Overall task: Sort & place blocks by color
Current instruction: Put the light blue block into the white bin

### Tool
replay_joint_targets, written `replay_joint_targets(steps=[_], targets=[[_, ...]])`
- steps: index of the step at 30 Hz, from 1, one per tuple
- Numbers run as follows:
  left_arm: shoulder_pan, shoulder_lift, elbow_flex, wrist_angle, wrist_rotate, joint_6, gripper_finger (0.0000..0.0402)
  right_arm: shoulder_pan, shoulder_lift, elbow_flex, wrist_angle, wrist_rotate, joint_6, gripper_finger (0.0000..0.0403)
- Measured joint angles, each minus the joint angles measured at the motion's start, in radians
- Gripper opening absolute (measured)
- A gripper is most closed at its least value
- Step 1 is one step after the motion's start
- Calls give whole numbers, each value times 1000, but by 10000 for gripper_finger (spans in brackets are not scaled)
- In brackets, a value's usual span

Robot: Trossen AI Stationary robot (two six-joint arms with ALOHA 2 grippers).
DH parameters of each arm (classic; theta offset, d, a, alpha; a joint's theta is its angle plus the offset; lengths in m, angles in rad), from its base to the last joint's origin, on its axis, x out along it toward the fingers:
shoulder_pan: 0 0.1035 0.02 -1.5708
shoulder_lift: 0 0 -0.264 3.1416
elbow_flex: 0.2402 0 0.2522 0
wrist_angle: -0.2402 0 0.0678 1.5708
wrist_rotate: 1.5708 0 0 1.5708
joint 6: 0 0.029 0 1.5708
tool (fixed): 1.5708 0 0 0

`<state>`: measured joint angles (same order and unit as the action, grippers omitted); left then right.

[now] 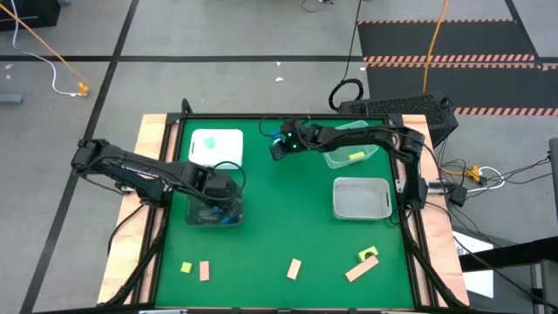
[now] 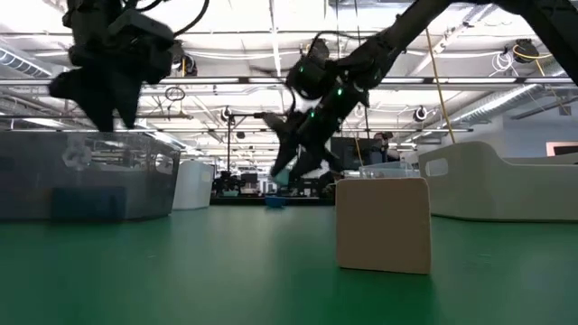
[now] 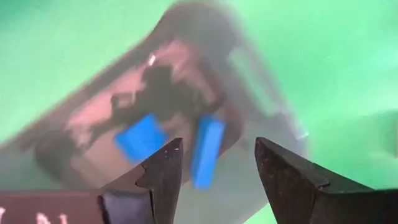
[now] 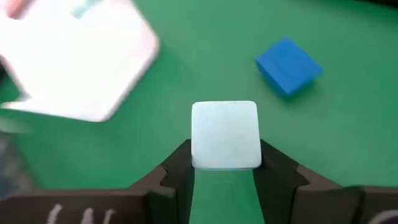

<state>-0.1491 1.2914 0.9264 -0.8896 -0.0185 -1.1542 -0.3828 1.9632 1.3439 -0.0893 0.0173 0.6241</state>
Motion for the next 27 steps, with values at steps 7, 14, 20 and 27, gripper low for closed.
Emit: replay_joint_targets(steps=[7, 14, 20, 27], targets=[[6, -69, 1, 244, -173, 170, 200, 5, -117, 1, 5, -229, 32, 116], [6, -150, 1, 493, -278, 469, 200, 5, -221, 1, 3, -540, 48, 116], [6, -165, 1, 566, -355, 785, 200, 5, -290, 0, 2, -845, 65, 117], [20, -165, 1, 773, -406, 1192, 200, 23, -309, 0, 8, -940, 110, 118]])
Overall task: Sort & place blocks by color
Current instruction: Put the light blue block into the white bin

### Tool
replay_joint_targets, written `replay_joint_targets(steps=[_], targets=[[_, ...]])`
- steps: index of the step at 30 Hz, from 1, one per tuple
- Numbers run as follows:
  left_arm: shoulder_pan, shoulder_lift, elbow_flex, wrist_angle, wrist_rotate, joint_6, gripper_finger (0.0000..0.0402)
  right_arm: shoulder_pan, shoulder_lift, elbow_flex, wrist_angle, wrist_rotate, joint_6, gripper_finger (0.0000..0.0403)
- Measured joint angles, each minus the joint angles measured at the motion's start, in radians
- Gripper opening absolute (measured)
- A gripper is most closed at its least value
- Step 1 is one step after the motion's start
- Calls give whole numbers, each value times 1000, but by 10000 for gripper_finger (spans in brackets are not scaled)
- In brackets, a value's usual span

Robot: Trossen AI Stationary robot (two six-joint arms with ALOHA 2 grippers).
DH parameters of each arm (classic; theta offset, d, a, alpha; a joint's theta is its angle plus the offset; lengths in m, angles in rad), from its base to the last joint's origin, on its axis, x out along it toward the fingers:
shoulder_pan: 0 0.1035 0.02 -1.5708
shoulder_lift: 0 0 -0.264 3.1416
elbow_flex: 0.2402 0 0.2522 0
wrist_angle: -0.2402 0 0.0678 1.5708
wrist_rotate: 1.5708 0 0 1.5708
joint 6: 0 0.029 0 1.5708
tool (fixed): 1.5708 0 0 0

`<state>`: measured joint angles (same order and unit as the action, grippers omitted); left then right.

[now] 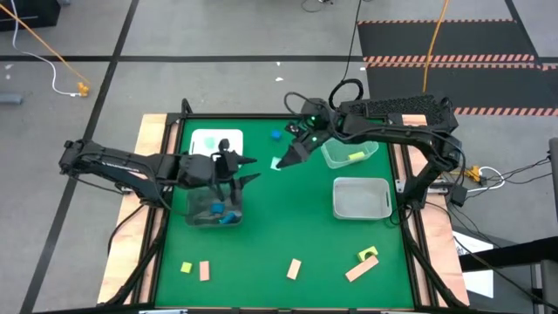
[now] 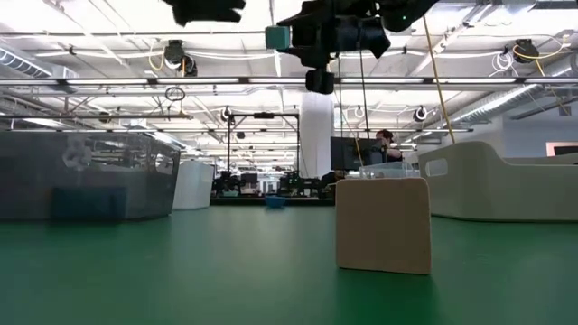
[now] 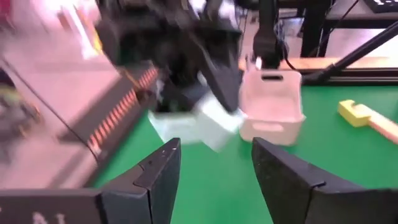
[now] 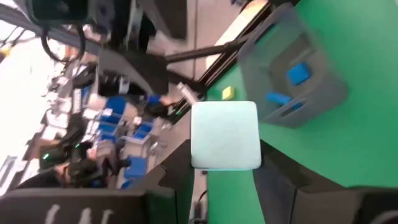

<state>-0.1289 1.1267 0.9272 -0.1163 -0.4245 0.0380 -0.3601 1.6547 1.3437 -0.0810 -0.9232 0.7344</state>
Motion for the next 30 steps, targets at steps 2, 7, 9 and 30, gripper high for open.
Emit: replay_joint_targets(steps=[2, 7, 9, 30], targets=[[8, 0, 0, 51, -3, 90, 200, 15, 0, 0, 0, -23, 14, 118], [23, 3, 0, 111, 34, 171, 200, 48, 1, 0, 18, -24, 24, 118], [29, 18, 0, 131, 62, 170, 200, 57, 1, 0, 73, -23, 52, 118], [16, 44, 0, 164, 65, 107, 200, 44, 0, 0, 174, -34, 151, 118]])
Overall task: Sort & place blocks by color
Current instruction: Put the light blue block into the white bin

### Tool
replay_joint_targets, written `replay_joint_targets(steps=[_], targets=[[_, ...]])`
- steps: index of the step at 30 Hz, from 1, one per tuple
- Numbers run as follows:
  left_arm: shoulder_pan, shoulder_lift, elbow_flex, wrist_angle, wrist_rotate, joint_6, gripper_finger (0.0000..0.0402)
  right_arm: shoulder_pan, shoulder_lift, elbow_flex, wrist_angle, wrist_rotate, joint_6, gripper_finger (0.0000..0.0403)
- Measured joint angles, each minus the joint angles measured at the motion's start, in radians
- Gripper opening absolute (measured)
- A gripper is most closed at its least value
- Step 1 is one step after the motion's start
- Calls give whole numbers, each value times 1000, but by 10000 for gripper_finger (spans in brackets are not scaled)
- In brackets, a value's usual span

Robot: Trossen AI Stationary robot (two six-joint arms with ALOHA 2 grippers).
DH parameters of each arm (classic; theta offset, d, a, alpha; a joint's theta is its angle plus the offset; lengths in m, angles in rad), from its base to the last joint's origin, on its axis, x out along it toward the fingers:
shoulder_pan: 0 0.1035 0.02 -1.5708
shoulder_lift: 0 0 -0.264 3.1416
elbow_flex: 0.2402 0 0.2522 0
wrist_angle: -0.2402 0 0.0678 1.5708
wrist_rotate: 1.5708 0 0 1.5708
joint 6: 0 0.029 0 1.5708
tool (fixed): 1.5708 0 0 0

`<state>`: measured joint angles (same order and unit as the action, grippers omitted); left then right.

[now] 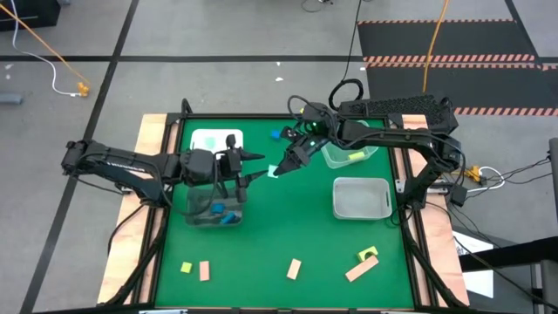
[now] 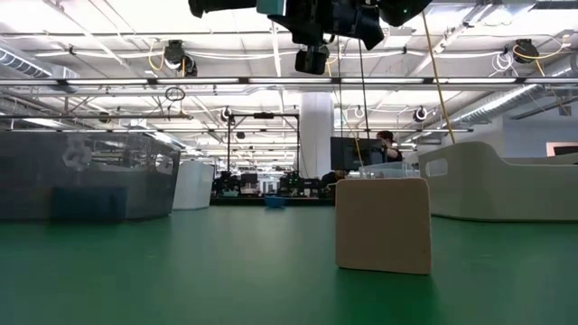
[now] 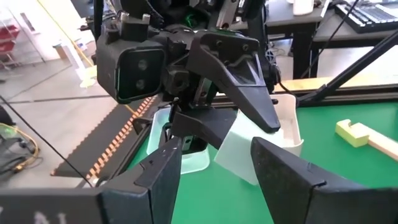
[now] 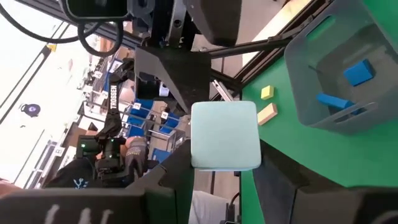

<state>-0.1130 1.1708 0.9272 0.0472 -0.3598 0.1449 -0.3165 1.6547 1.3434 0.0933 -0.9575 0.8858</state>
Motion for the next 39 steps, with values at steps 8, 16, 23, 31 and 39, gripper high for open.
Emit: replay_joint_targets(steps=[8, 16, 23, 31, 39], targets=[[-25, 2, 0, -8, -2, 38, 193, -44, 0, 0, 2, -18, 21, 118], [-28, 1, 0, 16, -1, 71, 119, -50, 0, 0, 1, -39, 45, 118], [9, 1, 0, 16, 91, 54, 116, -27, 0, 0, 1, -42, 70, 119], [24, 1, 0, 17, 134, 51, 193, -22, 0, 0, 2, -66, 102, 119], [30, 2, 0, 30, 166, 56, 251, -13, 0, 0, 9, -66, 150, 119]])
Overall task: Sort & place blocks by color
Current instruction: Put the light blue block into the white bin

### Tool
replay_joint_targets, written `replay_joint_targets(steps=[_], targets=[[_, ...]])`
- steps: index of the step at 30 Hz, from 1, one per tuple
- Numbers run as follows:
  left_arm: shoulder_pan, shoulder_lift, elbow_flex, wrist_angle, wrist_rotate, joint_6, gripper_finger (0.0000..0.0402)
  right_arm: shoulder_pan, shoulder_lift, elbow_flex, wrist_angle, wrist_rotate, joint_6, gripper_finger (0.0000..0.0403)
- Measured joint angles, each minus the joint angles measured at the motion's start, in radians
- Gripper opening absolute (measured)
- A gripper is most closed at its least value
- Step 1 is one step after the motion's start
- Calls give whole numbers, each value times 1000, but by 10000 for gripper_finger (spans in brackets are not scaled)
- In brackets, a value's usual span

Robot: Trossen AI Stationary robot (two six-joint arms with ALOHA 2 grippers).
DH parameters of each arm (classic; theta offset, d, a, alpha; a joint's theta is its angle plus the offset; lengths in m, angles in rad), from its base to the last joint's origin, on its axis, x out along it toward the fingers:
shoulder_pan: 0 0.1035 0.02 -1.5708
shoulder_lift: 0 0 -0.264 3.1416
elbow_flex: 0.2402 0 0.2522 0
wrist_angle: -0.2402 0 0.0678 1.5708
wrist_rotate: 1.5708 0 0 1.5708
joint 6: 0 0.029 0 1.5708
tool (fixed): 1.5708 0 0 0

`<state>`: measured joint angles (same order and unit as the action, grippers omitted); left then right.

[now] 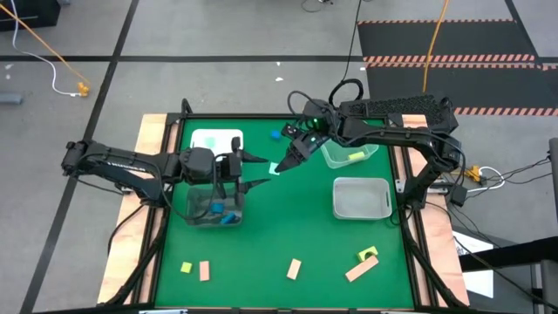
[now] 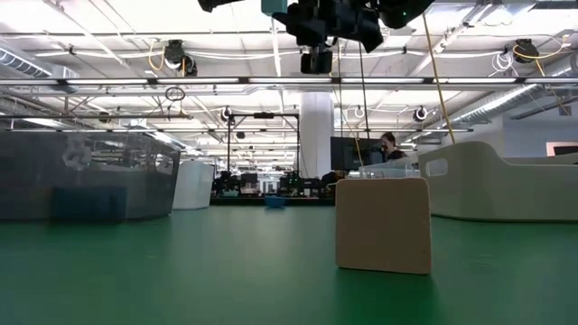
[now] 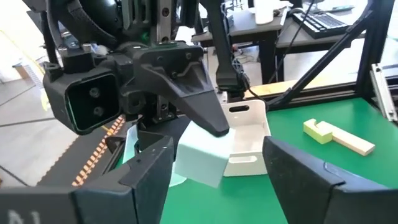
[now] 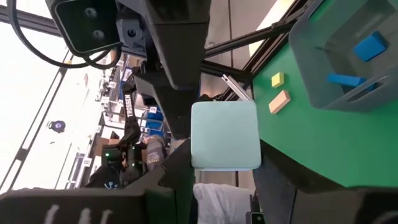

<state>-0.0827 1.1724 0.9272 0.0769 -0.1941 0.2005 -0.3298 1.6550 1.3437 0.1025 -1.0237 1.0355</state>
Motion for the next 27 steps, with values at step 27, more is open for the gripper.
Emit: replay_joint_targets(steps=[27], targets=[[28, 103, -1, 163, 106, -47, 135, 50, 0, 2, 59, 9, -2, 166]])
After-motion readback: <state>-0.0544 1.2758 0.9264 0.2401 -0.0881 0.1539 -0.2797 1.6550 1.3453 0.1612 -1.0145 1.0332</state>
